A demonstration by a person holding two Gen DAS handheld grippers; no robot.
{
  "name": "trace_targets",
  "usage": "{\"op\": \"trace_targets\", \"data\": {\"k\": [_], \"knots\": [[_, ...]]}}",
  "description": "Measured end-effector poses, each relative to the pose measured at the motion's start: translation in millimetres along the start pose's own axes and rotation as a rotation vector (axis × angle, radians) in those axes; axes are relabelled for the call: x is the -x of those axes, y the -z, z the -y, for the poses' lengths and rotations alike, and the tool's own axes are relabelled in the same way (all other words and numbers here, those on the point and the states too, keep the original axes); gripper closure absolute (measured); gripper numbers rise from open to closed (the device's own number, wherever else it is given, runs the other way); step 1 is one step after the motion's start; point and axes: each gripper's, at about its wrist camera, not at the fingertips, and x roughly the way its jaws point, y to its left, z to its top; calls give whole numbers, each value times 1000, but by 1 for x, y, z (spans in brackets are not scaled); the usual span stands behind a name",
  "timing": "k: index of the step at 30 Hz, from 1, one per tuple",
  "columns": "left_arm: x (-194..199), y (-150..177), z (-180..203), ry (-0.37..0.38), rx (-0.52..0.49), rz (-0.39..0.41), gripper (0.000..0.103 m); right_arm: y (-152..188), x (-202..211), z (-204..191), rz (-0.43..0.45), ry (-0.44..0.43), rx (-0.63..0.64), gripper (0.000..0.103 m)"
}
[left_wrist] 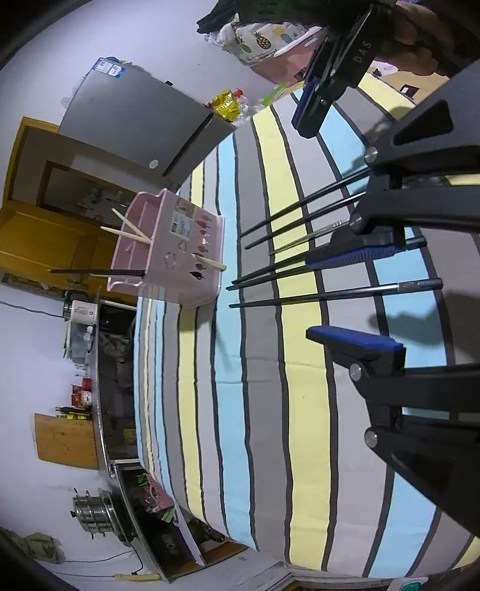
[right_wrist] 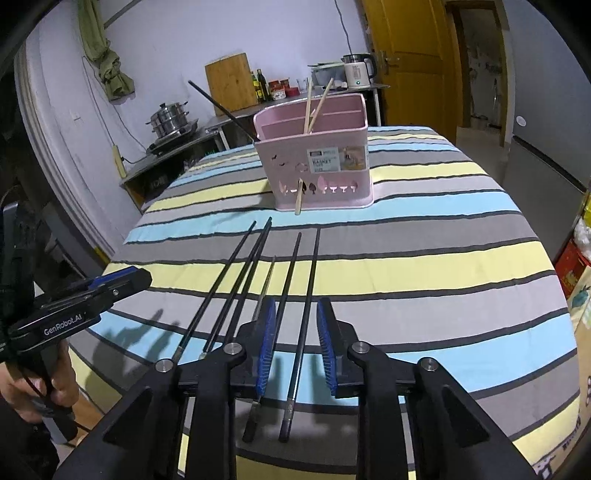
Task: Organize utensils
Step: 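Move both open grippers back to the remaining chopsticks, then lower both grippers onto the black chopsticks and close each on one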
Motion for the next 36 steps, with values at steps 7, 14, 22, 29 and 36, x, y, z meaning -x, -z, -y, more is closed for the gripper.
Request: {"op": "trace_targets", "data": {"k": [7,14,22,29,36], "knots": [[-27,-9,-3,1,-12,-39,69,-8,-20,5,-25,7,-2,81],[-61,-20,-8,-7,-23,-96,69,-19,-54,15,-69,8,-26,85],[-96,-38,-12,-5,-29,-146,70,-38,-92,20,-104,20,-18,89],[-115,-50,-11,-2,-36,-166,71,-52,-114,26,-122,22,-20,91],[-129,-53,-10,-5,-47,-178,74,-59,-131,26,-140,21,-9,92]]}}
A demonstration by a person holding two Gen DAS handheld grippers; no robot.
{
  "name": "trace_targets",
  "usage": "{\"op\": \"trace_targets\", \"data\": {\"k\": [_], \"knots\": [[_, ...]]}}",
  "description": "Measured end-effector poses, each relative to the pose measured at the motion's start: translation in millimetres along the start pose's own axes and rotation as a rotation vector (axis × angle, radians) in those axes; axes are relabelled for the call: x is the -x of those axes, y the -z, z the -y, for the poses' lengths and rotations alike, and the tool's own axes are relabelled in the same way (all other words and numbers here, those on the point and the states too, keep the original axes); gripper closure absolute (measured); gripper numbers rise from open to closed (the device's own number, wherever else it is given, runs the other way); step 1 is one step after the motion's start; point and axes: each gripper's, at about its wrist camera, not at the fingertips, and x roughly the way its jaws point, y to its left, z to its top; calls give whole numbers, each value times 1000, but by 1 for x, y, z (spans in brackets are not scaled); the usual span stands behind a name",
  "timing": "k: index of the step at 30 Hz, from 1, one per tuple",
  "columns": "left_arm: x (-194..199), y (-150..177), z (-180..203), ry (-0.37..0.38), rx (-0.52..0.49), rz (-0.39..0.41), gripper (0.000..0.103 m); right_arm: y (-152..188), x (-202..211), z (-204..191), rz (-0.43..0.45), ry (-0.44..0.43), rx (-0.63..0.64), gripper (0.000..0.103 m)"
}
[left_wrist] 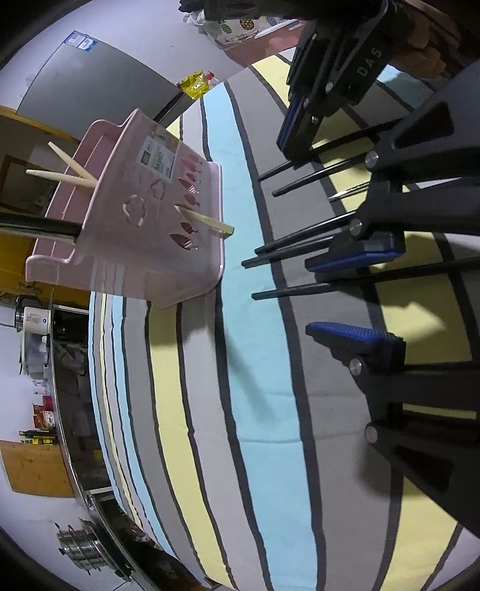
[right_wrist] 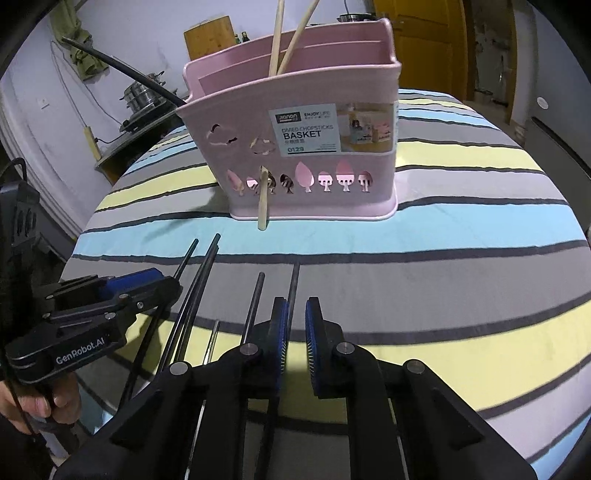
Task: Organize utensils
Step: 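Lower both grippers onto the black chopsticks and close each on one, then lift both black chopsticks upright and carry them over the pink basket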
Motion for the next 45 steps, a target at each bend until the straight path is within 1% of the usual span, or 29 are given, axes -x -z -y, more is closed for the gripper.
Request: {"op": "trace_targets", "data": {"k": [3,6,12,14,15,17,22,25,31,36,45], "knots": [[-3,-3,1,-5,-8,-1,75,-4,-6,-2,-6,4,7,93],[-6,-5,5,-27,-32,-3,76,-9,-10,-2,-10,10,12,93],[-11,-10,14,-57,-76,-10,77,-14,-17,-6,-23,17,15,94],[-12,-11,17,-63,-82,-13,83,-14,-17,-8,-25,27,26,97],[-12,-12,17,-63,-83,-13,85,-14,-17,-8,-26,25,25,97],[-13,-14,19,-52,-82,-21,96,-14,-17,-6,-29,18,16,97],[-12,-17,20,-18,-66,-37,97,-16,-13,-5,-30,-2,-1,98],[-7,-17,20,-2,-58,-32,97,-17,-7,-5,-19,-10,-2,98],[16,-21,21,1,-68,6,97,-23,14,-6,20,-18,1,98],[42,-28,21,11,-65,52,97,-30,42,-9,72,-18,7,98],[100,-43,19,27,-50,162,98,-47,95,-21,183,-13,28,99]]}}
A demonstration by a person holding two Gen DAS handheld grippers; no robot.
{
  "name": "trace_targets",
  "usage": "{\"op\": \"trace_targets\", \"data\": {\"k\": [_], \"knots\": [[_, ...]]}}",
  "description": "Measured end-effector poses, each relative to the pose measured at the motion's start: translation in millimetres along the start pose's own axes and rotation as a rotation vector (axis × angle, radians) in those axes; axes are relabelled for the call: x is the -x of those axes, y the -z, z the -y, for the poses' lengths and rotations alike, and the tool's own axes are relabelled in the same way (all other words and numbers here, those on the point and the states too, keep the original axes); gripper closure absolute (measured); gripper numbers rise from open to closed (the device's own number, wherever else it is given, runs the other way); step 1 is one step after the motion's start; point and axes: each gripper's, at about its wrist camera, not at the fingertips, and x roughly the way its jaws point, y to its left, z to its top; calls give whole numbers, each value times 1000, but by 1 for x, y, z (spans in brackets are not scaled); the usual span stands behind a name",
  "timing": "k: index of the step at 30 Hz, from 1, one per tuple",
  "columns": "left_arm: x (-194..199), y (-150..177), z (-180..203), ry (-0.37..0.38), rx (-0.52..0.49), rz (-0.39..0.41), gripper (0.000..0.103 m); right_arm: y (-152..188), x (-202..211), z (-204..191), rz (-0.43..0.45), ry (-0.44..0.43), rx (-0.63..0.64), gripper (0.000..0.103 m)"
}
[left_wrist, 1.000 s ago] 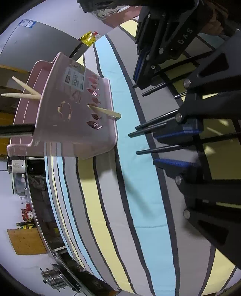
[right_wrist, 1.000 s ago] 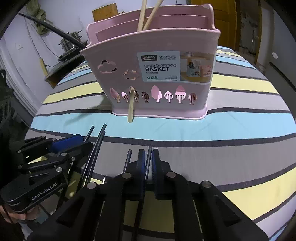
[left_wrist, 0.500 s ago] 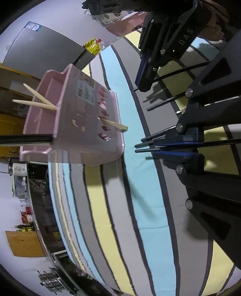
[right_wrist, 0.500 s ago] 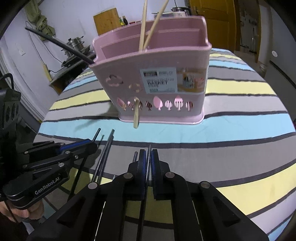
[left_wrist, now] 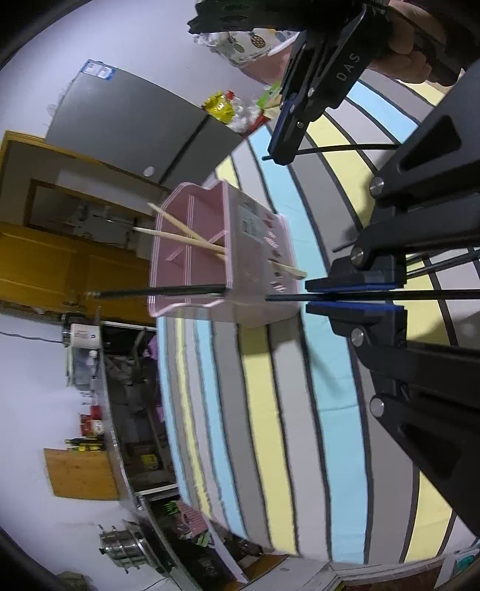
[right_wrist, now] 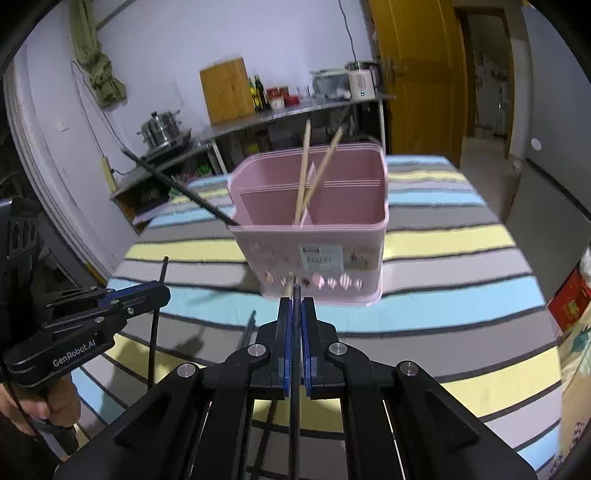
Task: Organize utensils
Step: 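Lift both black chopsticks upright and carry them over the pink basket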
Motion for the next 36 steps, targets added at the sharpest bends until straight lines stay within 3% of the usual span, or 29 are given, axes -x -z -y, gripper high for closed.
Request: {"op": "trace_targets", "data": {"k": [16,36], "knots": [[58,-30,0,0,-7,134,98,-31,63,-11,151,13,30,99],[77,-12,12,-14,-24,108,98,-11,98,-13,171,33,47,99]]}}
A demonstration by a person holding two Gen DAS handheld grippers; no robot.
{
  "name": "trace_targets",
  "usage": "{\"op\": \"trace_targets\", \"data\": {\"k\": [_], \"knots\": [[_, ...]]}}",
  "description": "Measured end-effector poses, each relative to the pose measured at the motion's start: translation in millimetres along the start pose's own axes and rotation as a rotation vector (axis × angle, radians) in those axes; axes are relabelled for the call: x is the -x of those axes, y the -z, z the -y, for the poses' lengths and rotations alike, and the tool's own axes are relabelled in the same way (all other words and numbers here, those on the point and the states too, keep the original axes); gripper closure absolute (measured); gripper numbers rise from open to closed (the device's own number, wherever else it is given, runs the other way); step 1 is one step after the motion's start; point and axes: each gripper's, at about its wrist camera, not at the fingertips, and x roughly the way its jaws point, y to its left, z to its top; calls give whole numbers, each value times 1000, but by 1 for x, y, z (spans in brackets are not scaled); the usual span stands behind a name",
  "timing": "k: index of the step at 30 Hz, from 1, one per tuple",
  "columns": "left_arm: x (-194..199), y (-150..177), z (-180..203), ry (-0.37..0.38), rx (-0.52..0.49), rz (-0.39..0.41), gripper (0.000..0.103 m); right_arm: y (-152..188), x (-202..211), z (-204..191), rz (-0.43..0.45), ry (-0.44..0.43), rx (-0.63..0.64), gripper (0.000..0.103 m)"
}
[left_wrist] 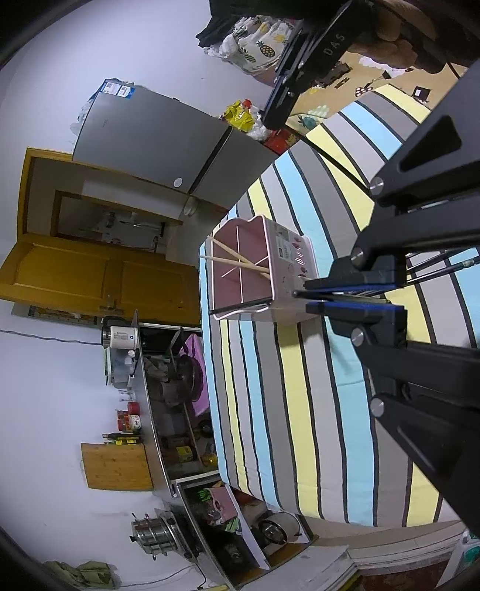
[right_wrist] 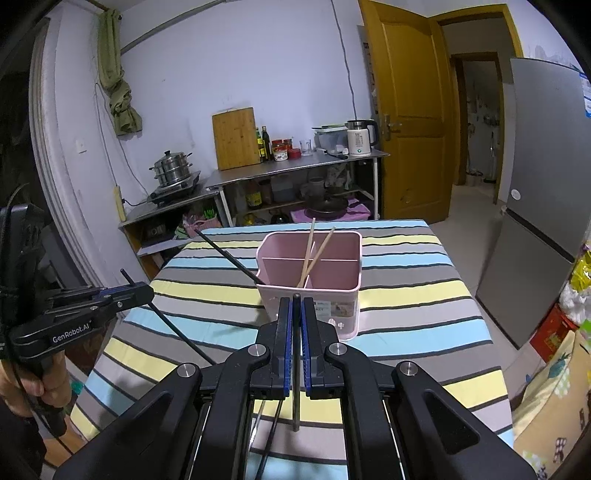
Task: Organize utensils
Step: 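Lift both black chopsticks upright and carry them over the pink basket, then lower both chopsticks into the basket and open both grippers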
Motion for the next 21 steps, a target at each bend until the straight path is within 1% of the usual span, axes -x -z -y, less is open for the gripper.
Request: {"op": "trace_targets", "data": {"k": [4,11,15,21], "knots": [[4,-4,-2,11,12,-1,98,-3,3,2,10,2,1,99],[10,-16,2,22,1,-3,98,-11,5,4,25,0,16,99],[16,-31,8,49,-7,12,98,-21,5,4,37,-8,17,99],[22,-62,15,87,-3,55,98,-47,11,-3,83,-11,44,99]]}}
